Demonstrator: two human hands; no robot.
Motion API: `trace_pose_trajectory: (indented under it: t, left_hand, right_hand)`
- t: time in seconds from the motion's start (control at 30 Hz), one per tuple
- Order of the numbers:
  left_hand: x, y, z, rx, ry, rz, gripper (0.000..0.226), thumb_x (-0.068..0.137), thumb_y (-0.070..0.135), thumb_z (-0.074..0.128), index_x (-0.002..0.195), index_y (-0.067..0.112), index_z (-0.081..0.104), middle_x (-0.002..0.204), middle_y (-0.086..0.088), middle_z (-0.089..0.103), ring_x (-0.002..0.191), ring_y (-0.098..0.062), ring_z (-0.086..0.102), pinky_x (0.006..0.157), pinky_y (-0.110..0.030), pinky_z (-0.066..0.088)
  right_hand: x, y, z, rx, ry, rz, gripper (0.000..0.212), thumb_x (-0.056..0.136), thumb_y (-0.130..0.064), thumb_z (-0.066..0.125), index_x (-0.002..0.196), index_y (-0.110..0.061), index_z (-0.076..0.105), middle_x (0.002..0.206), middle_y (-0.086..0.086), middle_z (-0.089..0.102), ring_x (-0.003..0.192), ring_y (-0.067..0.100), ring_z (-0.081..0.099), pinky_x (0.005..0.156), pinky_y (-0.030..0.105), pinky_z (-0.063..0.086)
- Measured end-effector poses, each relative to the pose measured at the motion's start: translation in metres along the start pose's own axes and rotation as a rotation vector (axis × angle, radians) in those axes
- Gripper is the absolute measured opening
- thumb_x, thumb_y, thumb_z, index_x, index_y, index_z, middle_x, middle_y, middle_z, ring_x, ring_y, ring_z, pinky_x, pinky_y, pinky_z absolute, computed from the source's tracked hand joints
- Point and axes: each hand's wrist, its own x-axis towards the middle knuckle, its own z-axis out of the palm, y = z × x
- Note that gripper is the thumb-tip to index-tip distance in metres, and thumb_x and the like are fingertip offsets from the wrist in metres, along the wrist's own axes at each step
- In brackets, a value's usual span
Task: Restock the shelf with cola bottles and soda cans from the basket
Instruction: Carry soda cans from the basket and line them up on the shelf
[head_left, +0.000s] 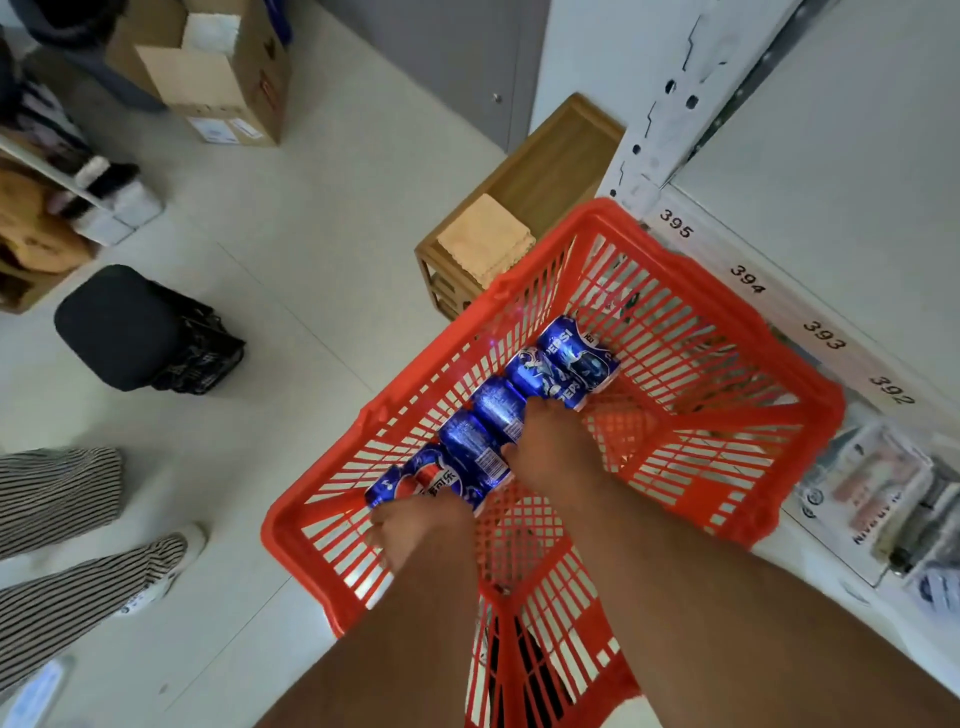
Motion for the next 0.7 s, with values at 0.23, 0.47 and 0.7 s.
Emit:
trace_pose_trajectory:
  t: [0.23, 0.47, 0.7]
  left_hand:
    - [0.033, -0.007, 0.02, 0.091, 0.138, 0.042, 0.076, 0.084, 0.035, 0.077, 0.145, -0.002, 0.051, 0.144, -0.028, 0.054, 0.132, -0.049, 0.053, 0.107, -0.059, 0.049]
    - [0.017, -0.016, 0.022, 0.04, 0.233, 0.145, 0.078, 0.079, 0.034, 0.081, 0.138, -0.008, 0.052, 0.137, -0.033, 0.058, 0.125, -0.054, 0.056, 0.106, -0.064, 0.047]
    - [-0.028, -0.011, 0.002, -0.017, 0.125, 0.212, 0.084, 0.082, 0.027, 0.083, 0.144, 0.007, 0.029, 0.137, -0.019, 0.051, 0.117, -0.044, 0.061, 0.086, -0.049, 0.054]
  right_hand:
    - [0.021, -0.004, 0.01, -0.204, 0.017, 0.037, 0.051, 0.098, -0.041, 0.068, 0.135, -0.006, 0.058, 0.134, 0.013, 0.059, 0.125, 0.028, 0.055, 0.1, 0.037, 0.052]
    - [0.027, -0.011, 0.017, -0.236, 0.023, 0.107, 0.049, 0.098, -0.036, 0.069, 0.135, -0.007, 0.058, 0.134, 0.014, 0.059, 0.121, 0.028, 0.058, 0.093, 0.036, 0.054]
    - [0.025, 0.004, 0.039, 0.41, -0.107, 0.383, 0.081, 0.081, -0.021, 0.085, 0.143, -0.009, 0.034, 0.132, 0.016, 0.067, 0.115, 0.038, 0.069, 0.097, 0.048, 0.058]
